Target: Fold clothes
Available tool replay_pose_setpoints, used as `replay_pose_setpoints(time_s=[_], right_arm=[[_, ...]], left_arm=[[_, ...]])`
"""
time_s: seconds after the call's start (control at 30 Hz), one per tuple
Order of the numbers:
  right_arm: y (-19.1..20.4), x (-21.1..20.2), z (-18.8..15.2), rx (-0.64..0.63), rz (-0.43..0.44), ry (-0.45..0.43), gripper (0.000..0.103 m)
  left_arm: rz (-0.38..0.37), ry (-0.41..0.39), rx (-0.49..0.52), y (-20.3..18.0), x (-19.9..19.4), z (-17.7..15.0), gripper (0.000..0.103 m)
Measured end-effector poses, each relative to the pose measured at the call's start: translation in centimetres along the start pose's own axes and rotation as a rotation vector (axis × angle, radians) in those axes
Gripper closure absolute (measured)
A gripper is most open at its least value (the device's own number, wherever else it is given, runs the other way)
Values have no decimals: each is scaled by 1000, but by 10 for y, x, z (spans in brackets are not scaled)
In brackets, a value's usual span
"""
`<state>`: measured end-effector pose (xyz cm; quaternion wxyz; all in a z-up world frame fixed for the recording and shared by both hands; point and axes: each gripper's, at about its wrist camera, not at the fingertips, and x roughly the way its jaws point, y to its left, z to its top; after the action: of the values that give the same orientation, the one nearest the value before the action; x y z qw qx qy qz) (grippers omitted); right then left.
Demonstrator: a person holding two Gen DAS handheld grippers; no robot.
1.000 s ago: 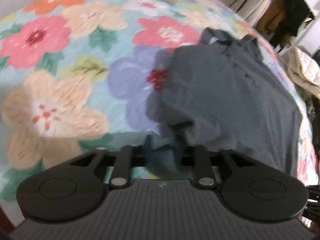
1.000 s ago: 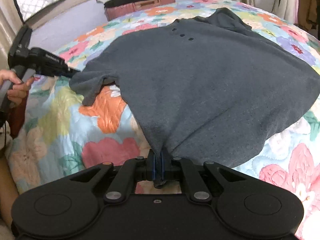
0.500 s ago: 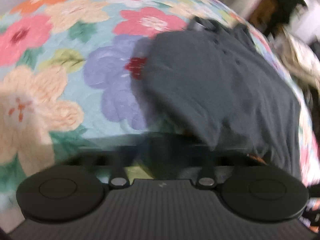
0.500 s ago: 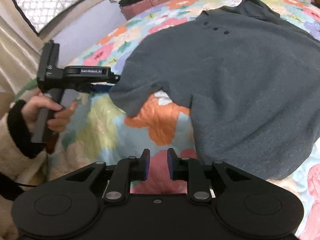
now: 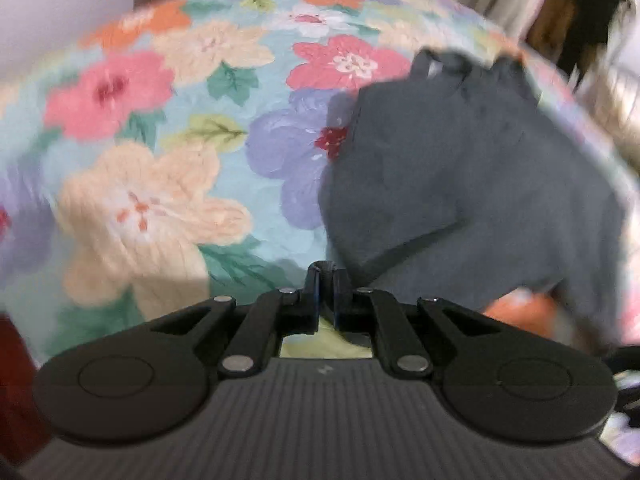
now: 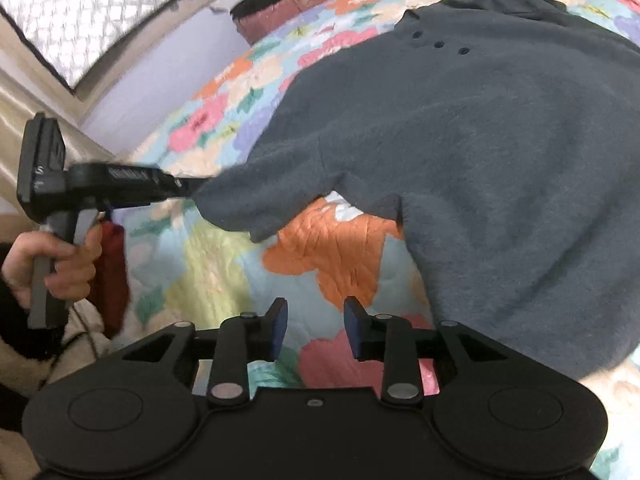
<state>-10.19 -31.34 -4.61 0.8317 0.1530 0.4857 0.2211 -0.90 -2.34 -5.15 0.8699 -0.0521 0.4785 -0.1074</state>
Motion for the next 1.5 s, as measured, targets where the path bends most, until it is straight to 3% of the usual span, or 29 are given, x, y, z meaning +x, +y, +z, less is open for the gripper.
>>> replay_pose_setpoints(time_s=[0.13,0.3,0.4,0.43,0.47,0.5,0.6,0.7,0.8,0.93,1.0,1.13,1.23,1.37,1.5], right_arm=[[2,22,11,27,37,-27,55],[0,62,24,88,47,-85,53],[6,74,27,83,44,-132,53],[12,77,29,52,39,-132,58],[17,79,31,14,32,-132,81],[21,79,34,-19,30,-130,96],[28,60,39,-24,68,-133,98],[29,23,43,101,155,-142,98],[19,9,41,213,212,-122,98],[0,41,26,275,149,-13,98],[-3,51,15,283,132,10,93],[-3,35,10,208,150,50,86],[-16,-9,7,159,76,14,77],[-42,-68,-9,205,-9,-90,62],[-60,-96,-28,295,-135,-120,61]], left_arm=[[-111,8,-83,9,1,5,97],[-181,19,-176,20,5,4,97],[-185,16,-184,21,6,4,97],[-183,14,-177,19,6,4,97],[-182,13,-170,17,6,5,97],[-181,11,-165,16,5,5,97],[-164,-19,-197,20,-15,8,97],[-253,-111,-245,31,-54,18,97],[-305,-69,-273,35,-53,19,97],[-178,98,-255,29,-5,1,97],[-139,143,-253,27,10,-5,97],[-87,76,-194,22,-4,4,96],[-36,2,-143,21,-17,10,96],[-59,31,-111,17,-17,10,96],[-60,57,-95,13,-18,8,96]])
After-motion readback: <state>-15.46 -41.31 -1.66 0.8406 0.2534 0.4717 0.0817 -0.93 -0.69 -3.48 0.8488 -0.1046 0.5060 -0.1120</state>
